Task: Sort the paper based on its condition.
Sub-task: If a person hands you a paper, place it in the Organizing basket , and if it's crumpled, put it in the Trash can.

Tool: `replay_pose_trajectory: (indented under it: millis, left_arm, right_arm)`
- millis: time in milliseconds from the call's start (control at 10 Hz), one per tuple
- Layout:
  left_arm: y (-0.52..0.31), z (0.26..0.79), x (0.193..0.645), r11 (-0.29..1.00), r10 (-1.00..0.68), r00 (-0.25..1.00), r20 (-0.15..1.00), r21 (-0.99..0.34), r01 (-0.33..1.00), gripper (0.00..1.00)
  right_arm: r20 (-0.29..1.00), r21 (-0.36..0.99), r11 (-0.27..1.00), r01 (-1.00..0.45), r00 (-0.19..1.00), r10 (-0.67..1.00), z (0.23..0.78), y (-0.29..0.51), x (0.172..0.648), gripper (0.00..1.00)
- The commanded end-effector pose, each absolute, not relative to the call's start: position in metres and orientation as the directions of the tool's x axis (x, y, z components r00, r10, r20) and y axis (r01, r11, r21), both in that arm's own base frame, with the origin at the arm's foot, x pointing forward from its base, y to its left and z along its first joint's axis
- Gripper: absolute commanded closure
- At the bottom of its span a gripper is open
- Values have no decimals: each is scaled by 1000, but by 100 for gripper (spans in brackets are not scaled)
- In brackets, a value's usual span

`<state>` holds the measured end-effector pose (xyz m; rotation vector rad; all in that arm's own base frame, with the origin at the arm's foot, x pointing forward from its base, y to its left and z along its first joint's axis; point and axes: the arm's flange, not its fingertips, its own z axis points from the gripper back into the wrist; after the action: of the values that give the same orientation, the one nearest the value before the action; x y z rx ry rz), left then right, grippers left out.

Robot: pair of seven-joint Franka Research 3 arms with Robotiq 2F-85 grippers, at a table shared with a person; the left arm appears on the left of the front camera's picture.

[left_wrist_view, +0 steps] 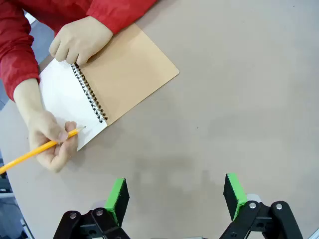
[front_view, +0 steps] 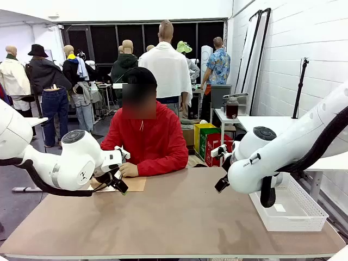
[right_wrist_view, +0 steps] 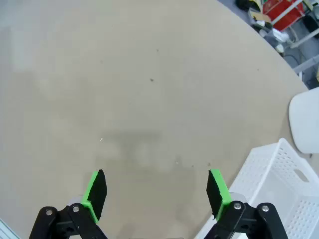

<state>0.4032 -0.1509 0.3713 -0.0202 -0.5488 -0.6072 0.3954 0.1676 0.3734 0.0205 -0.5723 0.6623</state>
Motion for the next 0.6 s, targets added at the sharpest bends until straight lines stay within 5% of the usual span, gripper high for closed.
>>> replay_pose_trajectory:
  millis: [0,500]
  left_arm:
    - [-151,371,403,826,-536,683,496,140,547,0]
    - [-151,371,403,826,-536,683,496,140,547,0]
  right_arm:
    - [508,-160,794,-586,641,575,373,168,395,0]
    - [508,-160,794,-586,641,575,373,168,395,0]
